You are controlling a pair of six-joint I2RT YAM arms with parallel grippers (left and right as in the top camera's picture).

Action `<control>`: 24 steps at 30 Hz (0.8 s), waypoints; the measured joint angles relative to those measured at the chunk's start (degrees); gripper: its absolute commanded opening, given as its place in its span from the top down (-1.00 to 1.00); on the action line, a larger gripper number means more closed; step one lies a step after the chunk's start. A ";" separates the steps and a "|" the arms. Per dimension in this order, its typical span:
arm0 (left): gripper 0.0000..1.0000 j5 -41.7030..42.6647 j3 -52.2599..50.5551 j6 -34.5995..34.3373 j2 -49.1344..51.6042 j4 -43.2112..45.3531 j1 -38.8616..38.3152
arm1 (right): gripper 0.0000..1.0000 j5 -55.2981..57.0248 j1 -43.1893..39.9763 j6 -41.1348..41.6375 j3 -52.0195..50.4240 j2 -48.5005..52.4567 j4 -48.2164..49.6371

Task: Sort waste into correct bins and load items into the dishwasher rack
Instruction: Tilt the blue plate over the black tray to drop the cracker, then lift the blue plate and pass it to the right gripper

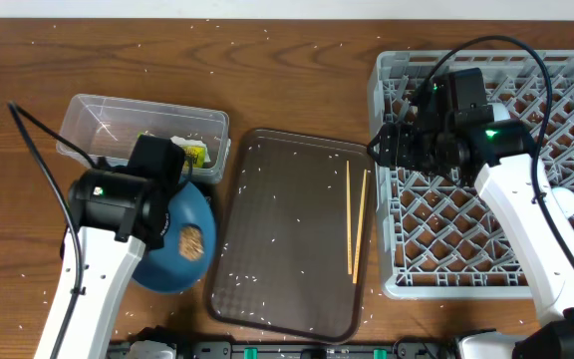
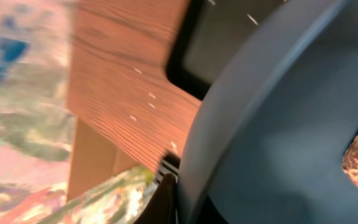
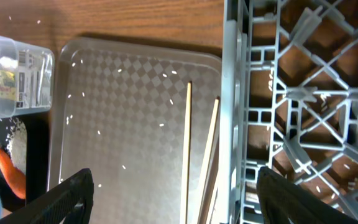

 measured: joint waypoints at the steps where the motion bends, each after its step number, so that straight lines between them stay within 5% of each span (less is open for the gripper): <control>1: 0.88 -2.14 0.00 -1.20 0.31 0.24 0.11 | -0.56 0.02 0.00 0.00 0.00 0.00 0.35; 11: 0.88 -16.74 0.00 -11.43 14.60 -1.60 -0.11 | -0.61 0.00 -0.02 0.00 0.00 0.00 1.79; 24: 0.88 -32.22 -0.02 -15.56 29.22 -5.66 -8.61 | -0.64 0.00 -0.02 -0.70 0.00 0.00 2.62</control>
